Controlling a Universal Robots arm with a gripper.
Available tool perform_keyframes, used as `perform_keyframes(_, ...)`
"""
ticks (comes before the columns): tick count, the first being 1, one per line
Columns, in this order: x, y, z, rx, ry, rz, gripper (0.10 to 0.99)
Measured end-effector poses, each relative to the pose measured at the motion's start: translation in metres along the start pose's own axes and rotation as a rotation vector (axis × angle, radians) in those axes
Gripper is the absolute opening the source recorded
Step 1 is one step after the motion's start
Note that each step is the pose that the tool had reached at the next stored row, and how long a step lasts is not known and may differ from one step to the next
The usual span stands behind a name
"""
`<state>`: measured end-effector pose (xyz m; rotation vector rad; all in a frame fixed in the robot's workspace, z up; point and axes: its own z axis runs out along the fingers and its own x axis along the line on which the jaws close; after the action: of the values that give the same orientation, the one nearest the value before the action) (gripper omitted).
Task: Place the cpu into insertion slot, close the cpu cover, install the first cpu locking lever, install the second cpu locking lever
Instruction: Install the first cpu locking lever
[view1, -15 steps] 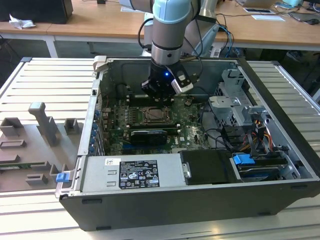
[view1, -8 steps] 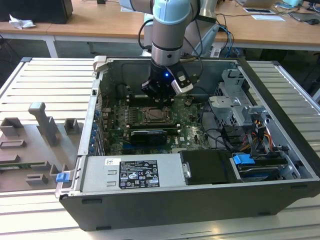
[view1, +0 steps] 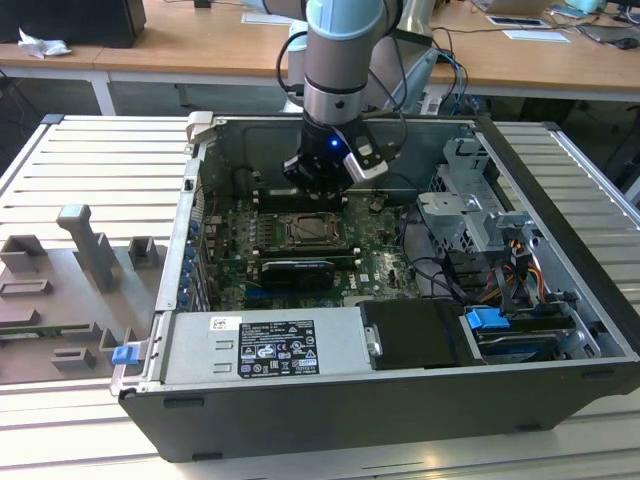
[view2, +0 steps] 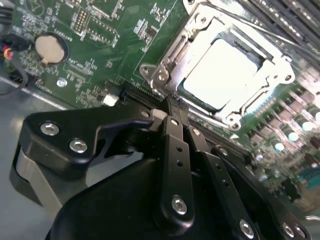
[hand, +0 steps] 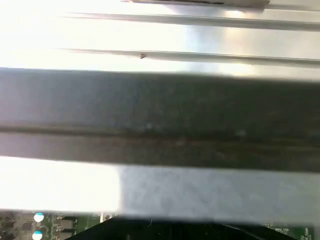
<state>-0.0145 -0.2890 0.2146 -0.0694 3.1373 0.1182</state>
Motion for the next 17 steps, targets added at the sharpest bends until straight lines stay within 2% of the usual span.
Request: perform_keyframes(17, 0.0002, -0.0039, -0.0014, 0.0, -0.0001, 0.0, 0.106)
